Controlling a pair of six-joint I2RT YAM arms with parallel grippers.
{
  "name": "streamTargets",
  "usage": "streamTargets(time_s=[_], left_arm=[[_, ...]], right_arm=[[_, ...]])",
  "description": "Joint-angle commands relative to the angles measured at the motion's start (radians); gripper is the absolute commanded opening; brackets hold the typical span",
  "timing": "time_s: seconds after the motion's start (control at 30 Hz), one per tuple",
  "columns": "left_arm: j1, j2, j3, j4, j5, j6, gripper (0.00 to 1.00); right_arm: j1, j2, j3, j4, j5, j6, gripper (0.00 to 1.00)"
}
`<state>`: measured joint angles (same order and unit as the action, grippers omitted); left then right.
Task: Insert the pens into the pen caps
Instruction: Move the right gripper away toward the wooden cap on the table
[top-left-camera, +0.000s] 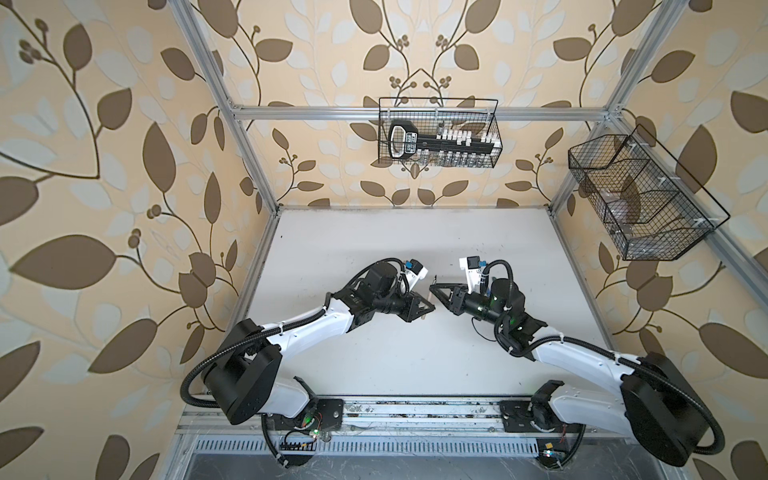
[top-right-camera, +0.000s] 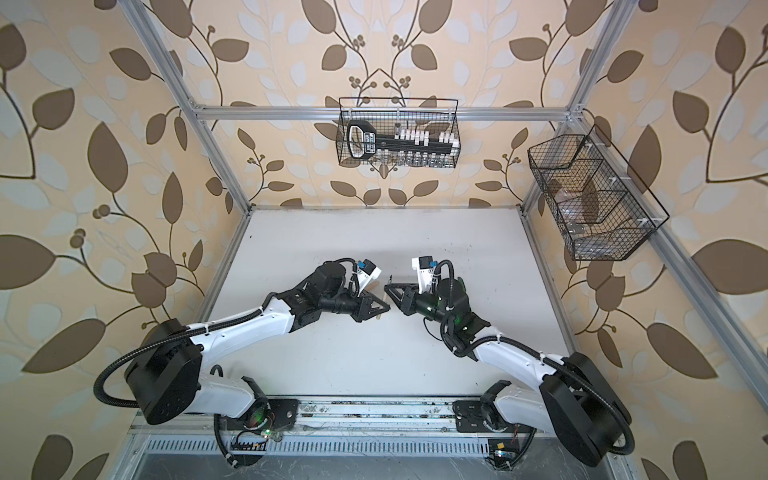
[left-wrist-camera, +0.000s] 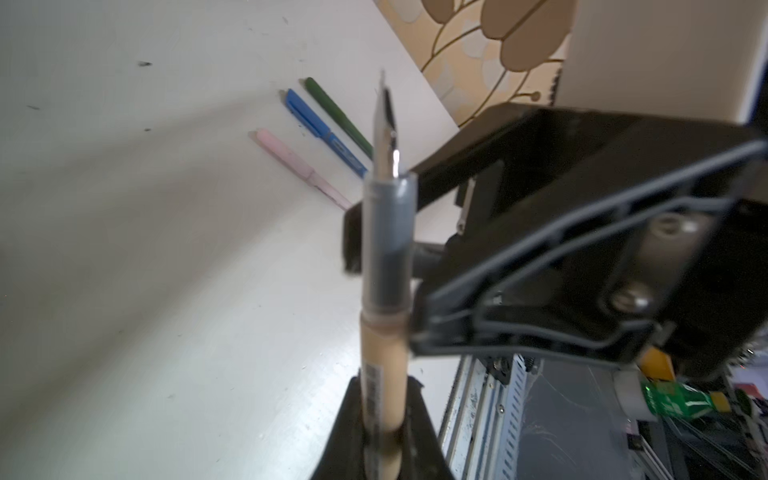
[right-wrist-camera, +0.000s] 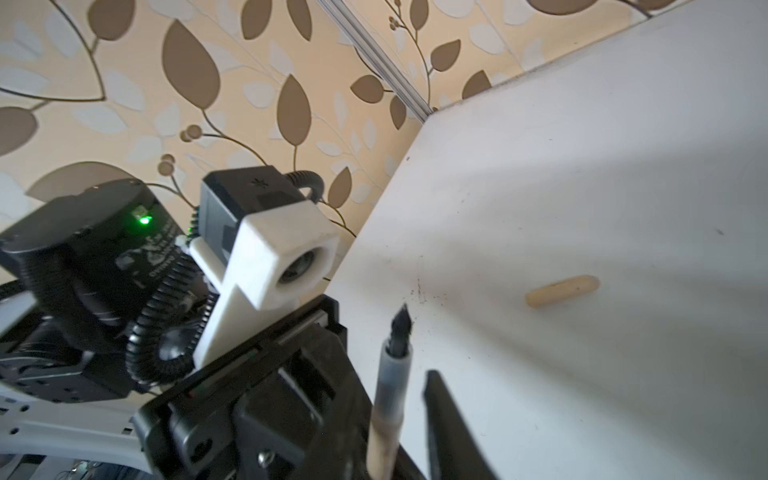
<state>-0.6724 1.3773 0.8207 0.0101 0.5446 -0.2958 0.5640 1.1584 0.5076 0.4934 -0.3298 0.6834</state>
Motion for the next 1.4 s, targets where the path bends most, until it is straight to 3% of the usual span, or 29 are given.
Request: streamTargets(time_s=[0.0,0.2,0.43,0.63,0.73,0.9,1.03,1.37], left_arm=[[0.019,-0.075,0.04,-0.229,-0.161,0.083,0.0],[0.015,-0.23,-0.009,-0.223,-0.22,0.093,0.0],[0.014,-0.367,-0.026,-0.213,-0.353,0.136,0.0],[0.014,-0.374,-0.071,-0.108,-0.389,0.151,0.0],[0.014,-0.369,-0.094,-0.103,-0.413,0.188,0.0],[0.014,-0.449,-0.169,-0.054,-0.42,0.156,0.0],[0.014,-0.511,-0.198,-0.056,-0.494,0.149,0.0],[0.014,-0.531,-0.206,-0.058,-0.504,0.152,0.0]], right_arm=[[-0.039,-0.054,0.131,-0.387,0.111,-0.154,0.48],[-0.106,0.136,0.36,-0.651,0.127,-0.306,0.58],[-0.082,0.468,0.622,-0.666,0.127,-0.371,0.6],[-0.047,0.697,0.813,-0.685,0.054,-0.371,0.61],[-0.031,0.789,0.886,-0.72,0.07,-0.375,0.62],[-0.006,0.885,0.957,-0.734,0.053,-0.363,0.62],[0.015,0.948,1.011,-0.749,0.047,-0.36,0.63],[0.059,1.063,1.144,-0.816,-0.004,-0.374,0.63]])
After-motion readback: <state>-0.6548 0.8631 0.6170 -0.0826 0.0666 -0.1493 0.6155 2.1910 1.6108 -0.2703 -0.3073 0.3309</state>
